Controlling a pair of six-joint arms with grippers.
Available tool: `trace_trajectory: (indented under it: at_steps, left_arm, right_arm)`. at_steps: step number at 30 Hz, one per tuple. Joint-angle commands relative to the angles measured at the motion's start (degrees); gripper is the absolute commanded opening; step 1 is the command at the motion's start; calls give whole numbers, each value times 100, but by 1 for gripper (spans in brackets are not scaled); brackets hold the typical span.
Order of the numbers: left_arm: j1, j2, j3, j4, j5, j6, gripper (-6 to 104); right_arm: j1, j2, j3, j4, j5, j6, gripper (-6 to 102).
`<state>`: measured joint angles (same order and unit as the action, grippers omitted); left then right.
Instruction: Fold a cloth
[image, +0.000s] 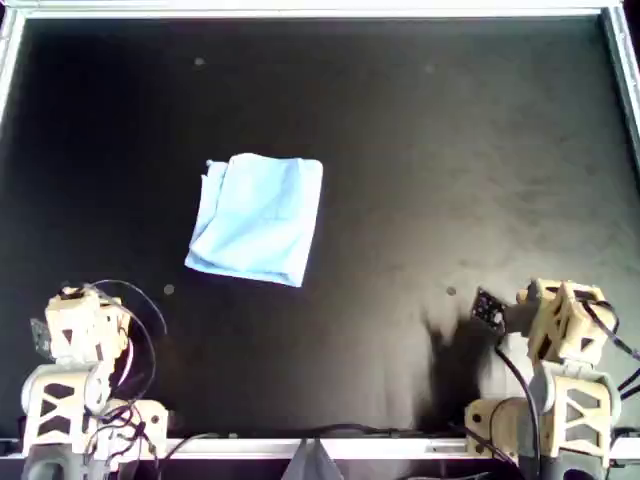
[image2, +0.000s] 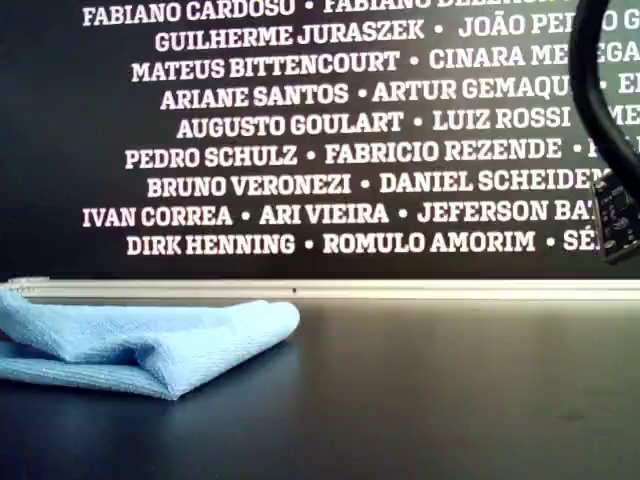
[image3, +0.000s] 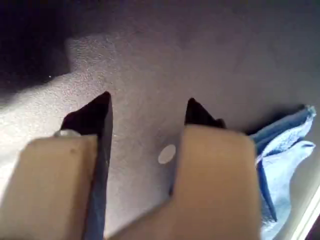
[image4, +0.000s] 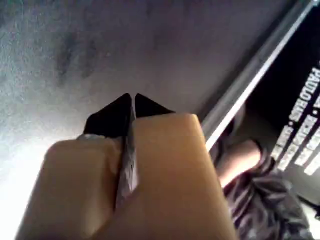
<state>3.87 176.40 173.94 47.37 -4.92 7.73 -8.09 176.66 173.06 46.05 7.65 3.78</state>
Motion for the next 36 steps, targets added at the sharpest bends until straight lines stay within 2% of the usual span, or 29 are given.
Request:
trace_trajectory:
  at_steps: [1, 7, 8, 10, 36]
  left_arm:
    - [44, 97, -44, 9, 0, -35, 52]
    - [44, 88, -44, 18, -18, 26, 52]
    - [44, 88, -44, 18, -70, 35, 52]
    - [44, 79, -44, 18, -105, 35, 52]
    - [70, 35, -44, 18, -79, 44, 52]
  right_arm:
    - [53, 158, 79, 79, 26, 44, 0]
    - [53, 149, 79, 237, 26, 44, 0]
    - [53, 149, 79, 237, 62, -26, 0]
    - [53, 141, 79, 237, 123, -35, 0]
    - [44, 132, 79, 237, 105, -35, 0]
